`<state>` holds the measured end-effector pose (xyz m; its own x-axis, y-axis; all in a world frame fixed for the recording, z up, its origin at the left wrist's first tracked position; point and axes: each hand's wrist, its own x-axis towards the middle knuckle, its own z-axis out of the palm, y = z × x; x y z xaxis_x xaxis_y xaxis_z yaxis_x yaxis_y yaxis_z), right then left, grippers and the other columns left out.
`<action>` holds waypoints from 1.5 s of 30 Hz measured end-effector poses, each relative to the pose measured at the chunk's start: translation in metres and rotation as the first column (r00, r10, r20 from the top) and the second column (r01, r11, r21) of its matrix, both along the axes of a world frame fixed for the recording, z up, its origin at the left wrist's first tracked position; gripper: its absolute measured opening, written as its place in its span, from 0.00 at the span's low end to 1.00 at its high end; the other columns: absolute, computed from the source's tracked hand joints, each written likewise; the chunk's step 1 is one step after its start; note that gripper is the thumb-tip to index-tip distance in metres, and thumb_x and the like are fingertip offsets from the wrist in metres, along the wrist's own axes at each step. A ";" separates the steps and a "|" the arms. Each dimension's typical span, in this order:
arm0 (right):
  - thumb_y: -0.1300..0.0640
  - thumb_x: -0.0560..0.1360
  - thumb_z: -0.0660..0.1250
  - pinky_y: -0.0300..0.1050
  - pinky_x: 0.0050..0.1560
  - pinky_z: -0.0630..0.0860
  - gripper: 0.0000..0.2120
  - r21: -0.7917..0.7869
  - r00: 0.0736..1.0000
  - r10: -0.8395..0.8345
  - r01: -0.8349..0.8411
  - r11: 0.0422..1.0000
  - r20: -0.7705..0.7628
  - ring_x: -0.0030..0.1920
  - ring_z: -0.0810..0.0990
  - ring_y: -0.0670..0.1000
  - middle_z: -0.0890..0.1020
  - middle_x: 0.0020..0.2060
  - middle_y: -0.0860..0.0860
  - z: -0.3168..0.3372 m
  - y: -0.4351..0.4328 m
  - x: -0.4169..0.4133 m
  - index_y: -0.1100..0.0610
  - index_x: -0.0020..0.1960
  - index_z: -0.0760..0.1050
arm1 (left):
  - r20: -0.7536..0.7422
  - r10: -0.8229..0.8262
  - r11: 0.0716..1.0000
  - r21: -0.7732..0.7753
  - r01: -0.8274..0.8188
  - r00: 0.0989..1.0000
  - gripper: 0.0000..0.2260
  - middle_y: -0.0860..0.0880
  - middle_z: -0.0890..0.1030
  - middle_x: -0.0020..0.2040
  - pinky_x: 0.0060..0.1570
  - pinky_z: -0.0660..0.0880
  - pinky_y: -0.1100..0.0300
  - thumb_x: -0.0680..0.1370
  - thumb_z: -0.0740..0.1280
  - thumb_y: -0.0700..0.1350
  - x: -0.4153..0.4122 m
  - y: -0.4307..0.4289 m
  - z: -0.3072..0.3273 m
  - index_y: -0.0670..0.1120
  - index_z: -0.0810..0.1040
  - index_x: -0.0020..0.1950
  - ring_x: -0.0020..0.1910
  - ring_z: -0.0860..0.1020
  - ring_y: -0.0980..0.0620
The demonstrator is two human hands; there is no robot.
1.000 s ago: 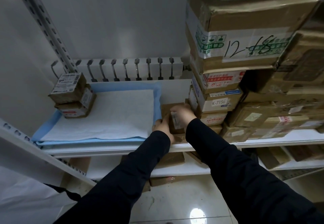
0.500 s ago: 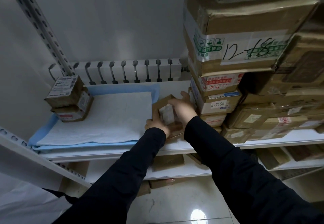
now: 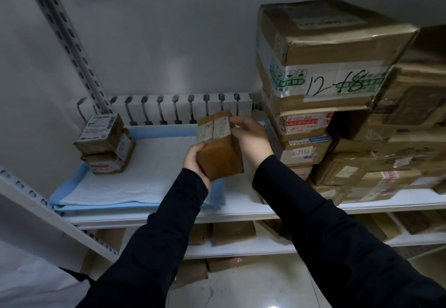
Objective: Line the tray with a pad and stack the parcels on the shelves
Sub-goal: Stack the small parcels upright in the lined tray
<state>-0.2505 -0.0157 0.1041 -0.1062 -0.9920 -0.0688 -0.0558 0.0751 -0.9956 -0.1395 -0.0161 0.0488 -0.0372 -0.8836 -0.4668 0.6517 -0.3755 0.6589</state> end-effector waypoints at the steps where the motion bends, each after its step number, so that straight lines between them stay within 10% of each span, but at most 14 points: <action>1: 0.63 0.79 0.59 0.41 0.48 0.75 0.10 -0.013 1.000 0.011 -0.011 1.000 -0.011 0.52 0.76 0.50 0.78 0.51 0.49 0.005 0.003 0.001 0.53 0.55 0.75 | -0.070 0.019 1.000 -0.003 -0.019 0.997 0.14 0.40 0.79 0.50 0.60 0.72 0.46 0.77 0.59 0.54 0.002 0.003 0.004 0.47 0.75 0.55 0.50 0.77 0.42; 12: 0.58 0.78 0.61 0.41 0.60 0.68 0.16 -0.377 0.763 -0.038 -0.275 0.884 -0.645 0.64 0.73 0.51 0.77 0.62 0.52 0.076 0.044 0.019 0.54 0.65 0.74 | -0.298 0.005 0.993 -0.111 -0.040 0.955 0.25 0.38 0.78 0.57 0.61 0.71 0.47 0.75 0.58 0.62 0.007 0.021 0.044 0.45 0.74 0.61 0.58 0.76 0.39; 26: 0.57 0.76 0.62 0.51 0.64 0.68 0.22 -0.443 0.482 -0.222 -0.413 0.796 -0.848 0.64 0.71 0.57 0.74 0.64 0.53 0.102 0.057 0.022 0.54 0.70 0.68 | -0.419 -0.058 0.965 -0.257 -0.056 0.906 0.25 0.41 0.79 0.58 0.61 0.71 0.49 0.74 0.57 0.63 -0.002 0.038 0.078 0.45 0.76 0.59 0.60 0.76 0.42; 34: 0.44 0.76 0.64 0.54 0.72 0.58 0.31 -0.345 0.709 -0.028 -0.307 0.887 -0.704 0.73 0.57 0.57 0.62 0.73 0.54 0.096 0.055 0.026 0.48 0.75 0.58 | -0.523 -0.037 0.957 -0.263 -0.120 0.851 0.27 0.38 0.81 0.55 0.64 0.68 0.46 0.73 0.56 0.61 0.006 0.038 0.077 0.44 0.76 0.61 0.60 0.76 0.39; 38: 0.48 0.74 0.70 0.44 0.64 0.62 0.40 -0.069 0.982 0.188 -0.190 0.979 -0.033 0.69 0.64 0.51 0.64 0.72 0.52 0.092 0.053 0.037 0.52 0.76 0.50 | -0.589 0.011 0.951 -0.244 -0.191 0.808 0.28 0.37 0.78 0.61 0.65 0.68 0.44 0.74 0.55 0.62 0.019 0.034 0.071 0.46 0.73 0.65 0.62 0.75 0.37; 42: 0.53 0.76 0.68 0.40 0.48 0.68 0.13 0.212 0.942 0.292 -0.324 0.922 0.168 0.50 0.76 0.48 0.79 0.48 0.48 0.076 0.042 0.043 0.55 0.58 0.71 | -0.525 0.073 0.956 -0.206 -0.210 0.848 0.24 0.39 0.80 0.56 0.63 0.69 0.46 0.75 0.58 0.61 0.034 0.036 0.067 0.46 0.76 0.61 0.58 0.76 0.39; 45: 0.51 0.73 0.70 0.49 0.57 0.71 0.09 0.264 0.938 0.257 -0.314 0.912 0.231 0.44 0.77 0.50 0.80 0.42 0.50 0.058 0.026 0.053 0.53 0.51 0.75 | -0.320 0.133 0.989 -0.013 -0.145 0.938 0.27 0.39 0.78 0.56 0.56 0.73 0.48 0.73 0.58 0.65 0.052 0.032 0.056 0.46 0.75 0.60 0.54 0.76 0.40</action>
